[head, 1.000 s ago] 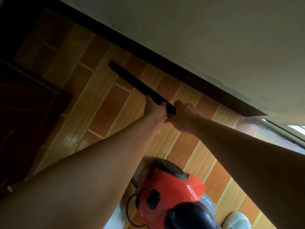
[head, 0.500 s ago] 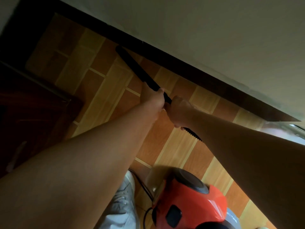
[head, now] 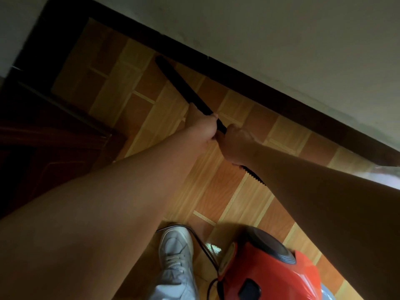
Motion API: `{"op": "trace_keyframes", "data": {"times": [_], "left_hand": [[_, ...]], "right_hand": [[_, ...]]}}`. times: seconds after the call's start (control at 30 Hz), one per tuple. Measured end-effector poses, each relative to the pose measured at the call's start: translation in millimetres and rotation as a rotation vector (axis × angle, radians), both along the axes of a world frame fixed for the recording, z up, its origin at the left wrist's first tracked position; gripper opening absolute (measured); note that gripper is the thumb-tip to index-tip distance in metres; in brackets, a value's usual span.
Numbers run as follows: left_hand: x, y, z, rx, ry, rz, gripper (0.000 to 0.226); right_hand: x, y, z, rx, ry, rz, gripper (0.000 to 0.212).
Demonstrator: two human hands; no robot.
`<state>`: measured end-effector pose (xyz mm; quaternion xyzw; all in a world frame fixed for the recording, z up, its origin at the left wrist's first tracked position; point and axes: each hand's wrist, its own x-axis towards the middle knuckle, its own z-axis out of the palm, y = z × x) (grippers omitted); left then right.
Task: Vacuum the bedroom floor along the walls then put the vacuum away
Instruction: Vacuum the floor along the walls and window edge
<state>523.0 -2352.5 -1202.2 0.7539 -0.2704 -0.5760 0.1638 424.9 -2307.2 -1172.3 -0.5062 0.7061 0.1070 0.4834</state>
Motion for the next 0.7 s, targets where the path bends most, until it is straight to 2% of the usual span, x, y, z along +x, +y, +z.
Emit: {"op": "trace_keyframes", "data": {"times": [0.27, 0.37, 0.5, 0.7], "left_hand": [[-56, 50, 13, 0.045, -0.012, -0.052, 0.064], [-82, 74, 18, 0.048, -0.024, -0.086, 0.068], [-112, 103, 23, 0.066, 0.015, -0.09, 0.07], [-152, 140, 30, 0.099, 0.051, -0.111, 0.067]], "right_hand": [[-52, 49, 6, 0.019, 0.097, -0.006, 0.041], [-76, 75, 4, 0.019, 0.123, 0.016, 0.035], [-105, 109, 4, 0.018, 0.173, -0.042, 0.048], [-143, 150, 8, 0.043, 0.177, -0.094, 0.049]]}}
